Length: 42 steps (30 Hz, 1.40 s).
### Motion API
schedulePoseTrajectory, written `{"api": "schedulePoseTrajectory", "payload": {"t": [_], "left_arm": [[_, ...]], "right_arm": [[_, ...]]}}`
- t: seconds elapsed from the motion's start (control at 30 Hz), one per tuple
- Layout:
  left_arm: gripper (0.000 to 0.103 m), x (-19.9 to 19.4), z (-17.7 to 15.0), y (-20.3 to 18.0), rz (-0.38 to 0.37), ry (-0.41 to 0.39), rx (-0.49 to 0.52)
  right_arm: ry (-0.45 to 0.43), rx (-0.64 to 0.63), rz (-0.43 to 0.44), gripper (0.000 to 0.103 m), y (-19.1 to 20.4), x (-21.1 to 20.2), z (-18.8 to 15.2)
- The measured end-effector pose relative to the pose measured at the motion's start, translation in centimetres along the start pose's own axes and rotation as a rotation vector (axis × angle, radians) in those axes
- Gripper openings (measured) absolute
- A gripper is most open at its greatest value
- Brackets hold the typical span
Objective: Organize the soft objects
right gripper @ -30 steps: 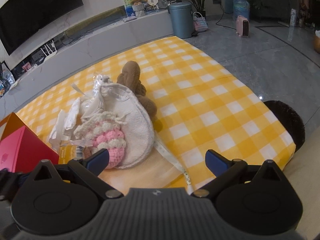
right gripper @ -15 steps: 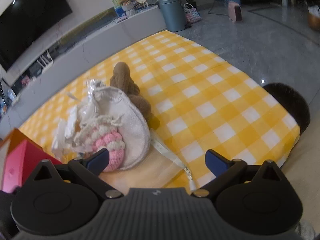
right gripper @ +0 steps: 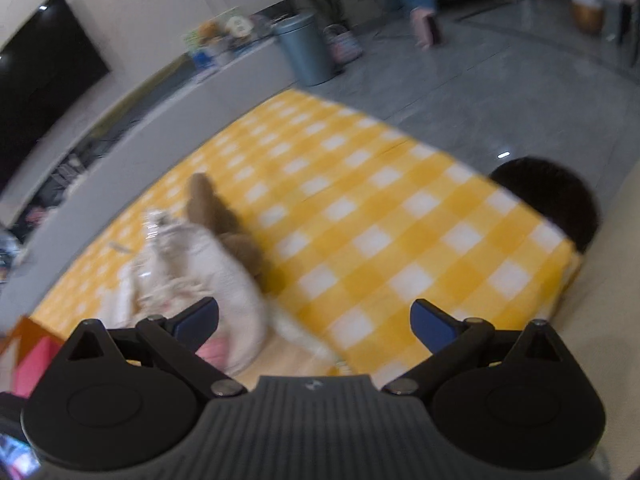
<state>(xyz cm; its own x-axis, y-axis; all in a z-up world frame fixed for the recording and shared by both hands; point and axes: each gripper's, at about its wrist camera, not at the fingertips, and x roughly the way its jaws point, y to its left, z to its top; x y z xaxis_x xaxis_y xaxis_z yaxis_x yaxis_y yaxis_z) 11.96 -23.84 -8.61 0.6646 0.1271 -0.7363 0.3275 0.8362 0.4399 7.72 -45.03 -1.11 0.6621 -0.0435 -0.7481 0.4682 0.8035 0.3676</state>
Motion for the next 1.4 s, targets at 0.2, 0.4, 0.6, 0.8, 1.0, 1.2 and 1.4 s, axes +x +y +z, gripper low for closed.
{"api": "schedulePoseTrajectory", "payload": {"t": [0.2, 0.4, 0.6, 0.8, 1.0, 1.2, 1.4], "left_arm": [[0.037, -2.2, -0.8, 3.5, -0.223, -0.071, 0.0], [0.03, -4.8, -3.1, 6.6, -0.453, -0.068, -0.024], [0.032, -4.3, -4.4, 6.3, -0.506, -0.05, 0.021], [0.074, -1.9, -4.3, 5.7, -0.456, 0.052, -0.011], [0.049, -2.4, -4.7, 6.0, -0.473, 0.017, -0.014], [0.032, -4.2, -3.9, 7.6, -0.501, -0.025, -0.036], [0.029, -7.1, -3.7, 10.4, -0.544, -0.076, -0.164]], "right_arm": [[-0.001, -0.014, -0.036, 0.1, 0.3, 0.1, -0.3], [0.015, 0.0, -0.013, 0.1, 0.1, 0.0, -0.3], [0.025, -0.03, -0.017, 0.1, 0.6, 0.1, -0.4], [0.035, -0.034, -0.02, 0.1, 0.6, 0.2, -0.5], [0.041, -0.036, -0.016, 0.1, 0.6, 0.4, -0.4], [0.044, -0.05, -0.006, 0.1, 0.8, 0.4, -0.5], [0.049, -0.072, -0.012, 0.1, 1.1, 0.6, -0.6]]}}
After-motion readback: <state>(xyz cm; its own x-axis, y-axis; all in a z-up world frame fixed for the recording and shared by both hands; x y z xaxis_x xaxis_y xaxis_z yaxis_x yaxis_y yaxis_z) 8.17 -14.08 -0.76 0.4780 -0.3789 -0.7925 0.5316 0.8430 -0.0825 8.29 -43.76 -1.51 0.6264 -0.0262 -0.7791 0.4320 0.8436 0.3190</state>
